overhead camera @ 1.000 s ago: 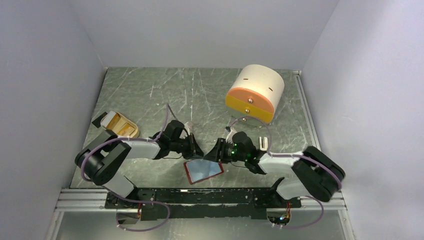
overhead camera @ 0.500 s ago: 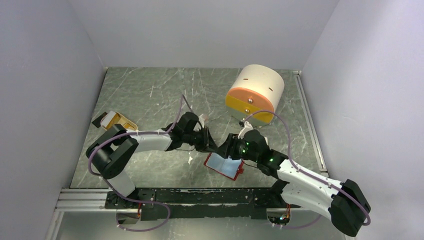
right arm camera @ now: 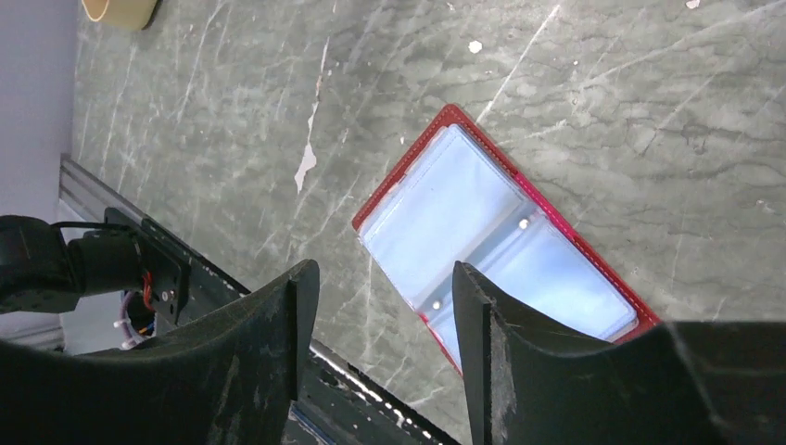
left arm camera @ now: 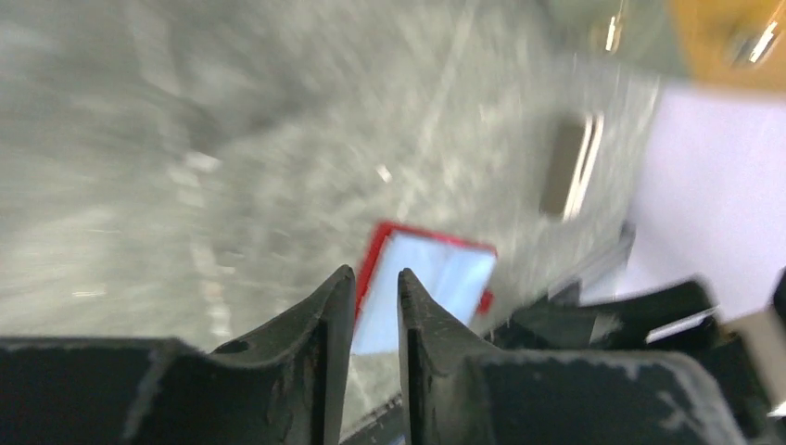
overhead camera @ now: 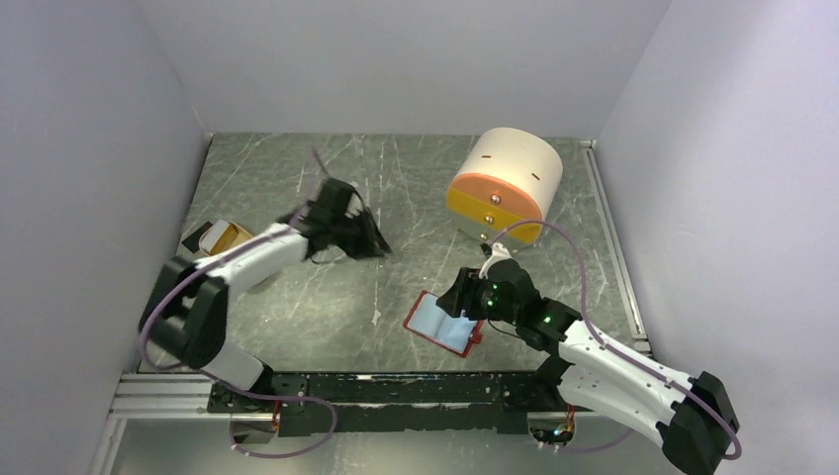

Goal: Put the credit cards into the card holder
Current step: Turn over the card slot in the card holder, then pick up the credit card from the storage box.

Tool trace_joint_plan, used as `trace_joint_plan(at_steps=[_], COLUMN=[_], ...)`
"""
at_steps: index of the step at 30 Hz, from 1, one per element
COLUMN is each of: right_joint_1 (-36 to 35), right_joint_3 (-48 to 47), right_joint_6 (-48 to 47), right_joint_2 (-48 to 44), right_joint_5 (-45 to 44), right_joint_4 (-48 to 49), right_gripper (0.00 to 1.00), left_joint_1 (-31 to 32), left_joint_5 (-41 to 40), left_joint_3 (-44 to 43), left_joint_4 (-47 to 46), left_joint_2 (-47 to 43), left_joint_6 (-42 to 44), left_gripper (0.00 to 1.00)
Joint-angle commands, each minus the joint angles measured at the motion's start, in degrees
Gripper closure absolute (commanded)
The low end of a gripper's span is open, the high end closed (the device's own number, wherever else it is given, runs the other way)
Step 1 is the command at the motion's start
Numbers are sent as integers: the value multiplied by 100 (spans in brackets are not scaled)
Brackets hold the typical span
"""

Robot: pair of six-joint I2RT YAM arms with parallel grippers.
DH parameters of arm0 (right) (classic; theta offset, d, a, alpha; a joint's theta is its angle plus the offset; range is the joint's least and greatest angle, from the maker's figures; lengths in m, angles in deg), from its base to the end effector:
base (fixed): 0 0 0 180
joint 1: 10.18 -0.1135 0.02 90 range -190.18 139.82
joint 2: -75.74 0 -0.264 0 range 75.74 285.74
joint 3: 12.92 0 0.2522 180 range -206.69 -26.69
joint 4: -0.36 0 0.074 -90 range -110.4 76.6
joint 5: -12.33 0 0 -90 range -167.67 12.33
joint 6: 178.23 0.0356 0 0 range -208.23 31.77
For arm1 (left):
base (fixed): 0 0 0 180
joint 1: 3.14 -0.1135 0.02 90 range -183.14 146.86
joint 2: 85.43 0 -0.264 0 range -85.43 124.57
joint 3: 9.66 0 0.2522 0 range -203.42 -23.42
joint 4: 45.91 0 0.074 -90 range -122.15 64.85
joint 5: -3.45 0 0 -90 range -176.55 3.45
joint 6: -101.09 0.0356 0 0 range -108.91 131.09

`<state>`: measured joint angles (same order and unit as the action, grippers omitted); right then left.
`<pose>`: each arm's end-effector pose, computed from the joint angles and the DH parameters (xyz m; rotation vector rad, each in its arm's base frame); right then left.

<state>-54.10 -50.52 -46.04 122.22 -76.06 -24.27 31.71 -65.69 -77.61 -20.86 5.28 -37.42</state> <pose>0.1281 0.1247 0.2055 -0.0520 2.2951 0.8655 0.2618 -0.1978 0.2004 -0.1275 2.6367 -1.0375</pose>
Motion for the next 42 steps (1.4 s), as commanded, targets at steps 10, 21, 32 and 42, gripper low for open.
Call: trace_joint_plan(at_steps=[10,21,32,42], right_joint_1=[33,35,44,51], right_joint_3=[-115,16,-6,-107], right_joint_6=[-541,-638,-679,-760], right_joint_2=[-148,255,446,639], right_joint_5=[172,605,638,667], right_joint_4=[22,432,587,650], right_gripper=[39,39,39,38], left_joint_1=[-2992,-4663,-5114,-5136], left_joint_5=[-3016,-2982,-3080,-2985], left_joint_3=[-1017,-473,-28,-82], left_joint_4=[2843,1514,687,386], left_joint_2=[-1584,-1122,-649,-324], left_joint_6=[3367,5294,6004,6432], left_gripper=[72,61,63,67])
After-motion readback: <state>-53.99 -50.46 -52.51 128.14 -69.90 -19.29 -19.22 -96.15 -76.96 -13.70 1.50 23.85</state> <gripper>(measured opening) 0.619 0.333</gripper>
